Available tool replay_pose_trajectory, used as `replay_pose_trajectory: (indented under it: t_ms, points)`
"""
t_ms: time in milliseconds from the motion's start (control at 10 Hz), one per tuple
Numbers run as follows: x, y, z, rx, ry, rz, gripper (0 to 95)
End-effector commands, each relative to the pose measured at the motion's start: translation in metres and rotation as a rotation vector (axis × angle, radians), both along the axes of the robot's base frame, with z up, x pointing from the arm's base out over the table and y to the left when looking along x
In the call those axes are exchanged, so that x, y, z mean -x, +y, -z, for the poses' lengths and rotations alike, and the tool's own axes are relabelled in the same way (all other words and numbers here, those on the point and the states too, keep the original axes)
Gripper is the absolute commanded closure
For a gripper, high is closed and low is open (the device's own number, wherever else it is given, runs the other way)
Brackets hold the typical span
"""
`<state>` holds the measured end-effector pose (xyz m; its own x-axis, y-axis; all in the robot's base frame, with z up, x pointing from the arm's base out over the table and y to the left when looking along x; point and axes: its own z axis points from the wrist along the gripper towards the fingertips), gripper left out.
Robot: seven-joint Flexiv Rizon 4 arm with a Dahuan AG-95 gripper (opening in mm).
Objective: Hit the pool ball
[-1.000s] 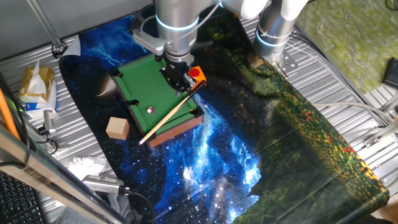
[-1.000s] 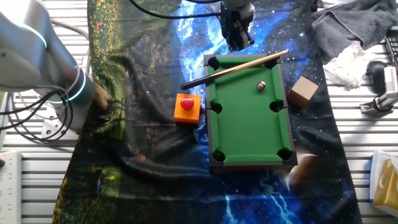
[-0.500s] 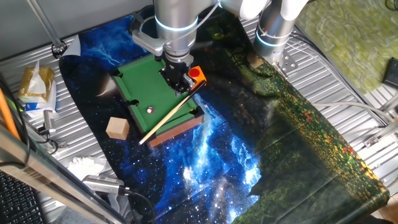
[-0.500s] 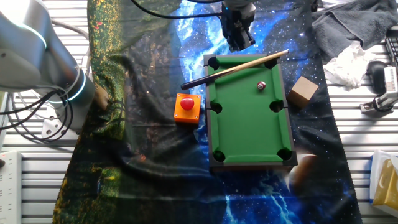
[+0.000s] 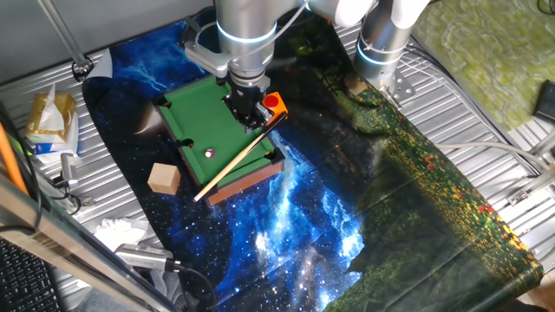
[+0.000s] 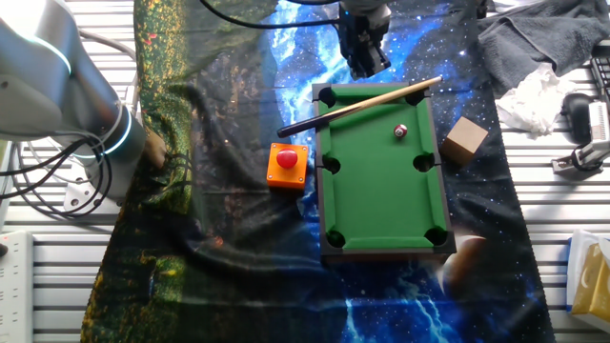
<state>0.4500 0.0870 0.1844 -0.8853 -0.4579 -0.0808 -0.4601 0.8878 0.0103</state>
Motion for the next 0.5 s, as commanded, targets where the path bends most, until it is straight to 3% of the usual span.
replay_pose_trajectory:
  t_ms: [100,400,500]
  points:
    - [0.0002,0.0001,-0.0001,0.0,0.0,0.0,95.0]
    - [0.0002,0.0001,-0.0001,0.0,0.0,0.0,95.0]
    - [0.0041,0.0013,-0.006,0.044,0.05,-0.019,95.0]
